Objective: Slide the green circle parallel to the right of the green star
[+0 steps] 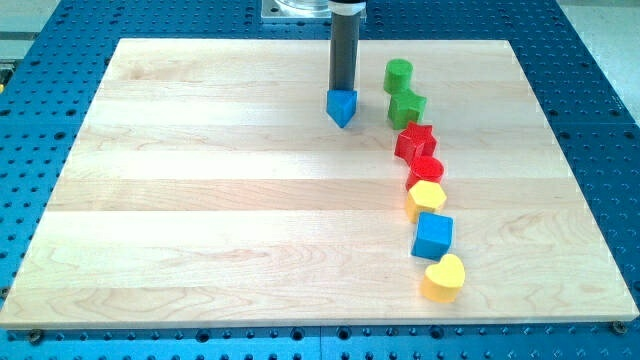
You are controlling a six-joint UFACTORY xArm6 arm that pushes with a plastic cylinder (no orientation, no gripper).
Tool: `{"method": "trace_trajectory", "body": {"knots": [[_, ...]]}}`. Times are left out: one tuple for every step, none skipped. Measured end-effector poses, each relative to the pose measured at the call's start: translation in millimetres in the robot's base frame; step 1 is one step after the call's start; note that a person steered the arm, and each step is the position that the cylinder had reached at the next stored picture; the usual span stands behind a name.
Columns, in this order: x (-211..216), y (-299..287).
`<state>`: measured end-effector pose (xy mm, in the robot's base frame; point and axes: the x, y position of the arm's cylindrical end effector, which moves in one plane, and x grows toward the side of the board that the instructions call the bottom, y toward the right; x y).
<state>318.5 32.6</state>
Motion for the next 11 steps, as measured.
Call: {"method": "trace_trajectory", "body": {"knots": [[-30.0, 3.5], [-79.7, 9.0], [-77.4, 20.7], [-47.7, 22.2], [-26.5, 83.6], [-52.8, 96.1], [-55.0, 124.0], [-16.2, 141.9], [-6.3, 163.0], [5.9, 175.6], [-0.5, 194.5]]}}
